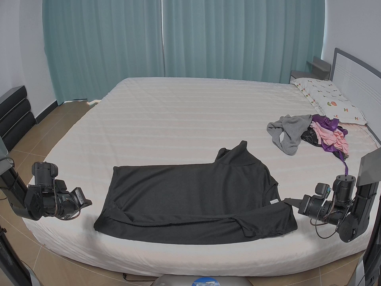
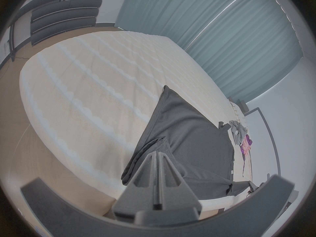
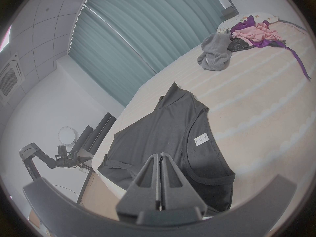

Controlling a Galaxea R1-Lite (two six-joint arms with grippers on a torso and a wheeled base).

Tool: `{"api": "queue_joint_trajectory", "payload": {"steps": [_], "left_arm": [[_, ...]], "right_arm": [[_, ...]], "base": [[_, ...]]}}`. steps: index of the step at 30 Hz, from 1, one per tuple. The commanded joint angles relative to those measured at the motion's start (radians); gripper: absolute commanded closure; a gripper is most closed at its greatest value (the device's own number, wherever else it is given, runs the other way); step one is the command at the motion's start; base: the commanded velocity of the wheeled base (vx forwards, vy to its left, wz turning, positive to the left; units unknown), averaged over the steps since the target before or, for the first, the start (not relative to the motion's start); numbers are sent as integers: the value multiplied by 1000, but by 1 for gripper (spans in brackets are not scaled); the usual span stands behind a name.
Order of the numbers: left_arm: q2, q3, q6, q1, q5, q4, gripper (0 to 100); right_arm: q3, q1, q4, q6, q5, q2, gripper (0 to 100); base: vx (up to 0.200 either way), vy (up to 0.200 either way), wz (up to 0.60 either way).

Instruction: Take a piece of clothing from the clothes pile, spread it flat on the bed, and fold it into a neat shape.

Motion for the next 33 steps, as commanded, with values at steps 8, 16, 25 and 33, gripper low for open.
{"api": "queue_joint_trajectory", "payload": {"steps": [8, 16, 25, 33], "left_arm": [[80, -70, -28, -7, -30, 0, 100], [199, -185, -12, -12, -206, -3, 0], [320, -297, 160, -73, -235, -1, 0], [369, -316, 292, -87, -234, -13, 0]], "right_arm": [[-37, 5, -13, 0, 0, 63, 100], [-60, 8, -13, 0, 26, 96, 100], [-71, 8, -13, -1, 32, 122, 100], [-71, 12, -13, -1, 35, 123, 100]], "base": [[0, 0, 0], [0, 0, 0], [0, 0, 0], [0, 0, 0]]}}
